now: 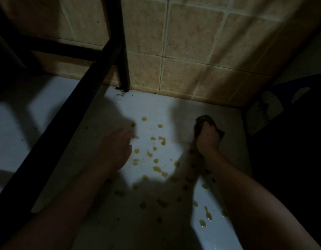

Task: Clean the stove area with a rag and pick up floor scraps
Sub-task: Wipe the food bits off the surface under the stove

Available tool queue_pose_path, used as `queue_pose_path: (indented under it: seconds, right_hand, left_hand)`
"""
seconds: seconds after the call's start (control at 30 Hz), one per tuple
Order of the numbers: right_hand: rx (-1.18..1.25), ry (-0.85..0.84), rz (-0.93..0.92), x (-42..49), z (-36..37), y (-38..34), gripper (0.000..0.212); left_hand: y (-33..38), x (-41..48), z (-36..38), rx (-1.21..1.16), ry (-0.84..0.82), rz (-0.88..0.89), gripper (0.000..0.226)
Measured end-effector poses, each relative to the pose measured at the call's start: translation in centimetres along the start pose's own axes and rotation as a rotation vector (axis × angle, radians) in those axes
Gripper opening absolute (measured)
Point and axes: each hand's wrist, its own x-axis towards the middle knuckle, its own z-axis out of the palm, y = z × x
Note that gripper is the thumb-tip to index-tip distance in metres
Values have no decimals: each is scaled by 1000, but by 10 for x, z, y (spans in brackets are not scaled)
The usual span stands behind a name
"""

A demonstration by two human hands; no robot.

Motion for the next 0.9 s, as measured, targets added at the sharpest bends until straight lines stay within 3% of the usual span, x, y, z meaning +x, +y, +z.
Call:
queue_pose_path:
  seconds: [0.17,0.4,0.5,0.63,0.73,0.9]
  right_hand:
    - [18,-57,-242,-7,15,-62,32]
    - [-4,-214,-544,-34,35,-155,43]
    - [55,-243,-705,-51,44,-171,39]
    - [45,-315,-875,-60,48,-163,40]
    - [-24,-298,-886,-55,44,-144,42]
    - [20,-296,-681,-31,24,-98,41]
  left_hand:
    - [-2,-4,2,-16,-13,0,31]
    - [-21,-15,5,199,-105,-170,46]
    - [-26,-22,12,287,-40,-193,45]
    - [-31,-23,20,301,-71,-201,48]
    - [-24,-21,20,262,-54,-223,43]
    - [-11,-21,19,111,-58,-228,48]
